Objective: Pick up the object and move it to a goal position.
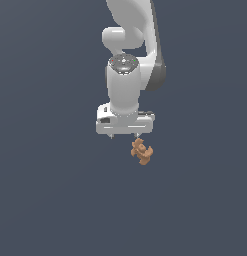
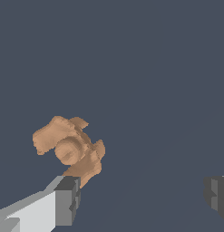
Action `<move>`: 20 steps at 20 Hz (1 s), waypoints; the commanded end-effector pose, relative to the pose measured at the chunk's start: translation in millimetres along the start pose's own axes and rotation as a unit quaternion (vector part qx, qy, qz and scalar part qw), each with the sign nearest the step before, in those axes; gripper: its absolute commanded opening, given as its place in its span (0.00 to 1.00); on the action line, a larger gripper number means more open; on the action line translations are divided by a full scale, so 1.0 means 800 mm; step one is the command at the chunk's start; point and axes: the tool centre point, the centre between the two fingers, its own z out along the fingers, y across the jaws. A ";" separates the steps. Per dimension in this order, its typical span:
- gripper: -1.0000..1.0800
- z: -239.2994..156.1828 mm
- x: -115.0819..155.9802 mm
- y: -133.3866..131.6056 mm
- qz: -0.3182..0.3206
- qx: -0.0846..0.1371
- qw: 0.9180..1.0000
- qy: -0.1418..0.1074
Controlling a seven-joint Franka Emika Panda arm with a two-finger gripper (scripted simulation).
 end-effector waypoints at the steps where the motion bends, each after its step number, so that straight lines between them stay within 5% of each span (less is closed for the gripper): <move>1: 0.96 0.000 0.000 0.000 0.000 0.000 1.000 0.000; 11: 0.96 -0.007 0.014 0.033 0.018 -0.012 1.000 0.014; 20: 0.96 -0.001 0.013 0.023 -0.008 -0.012 1.000 0.011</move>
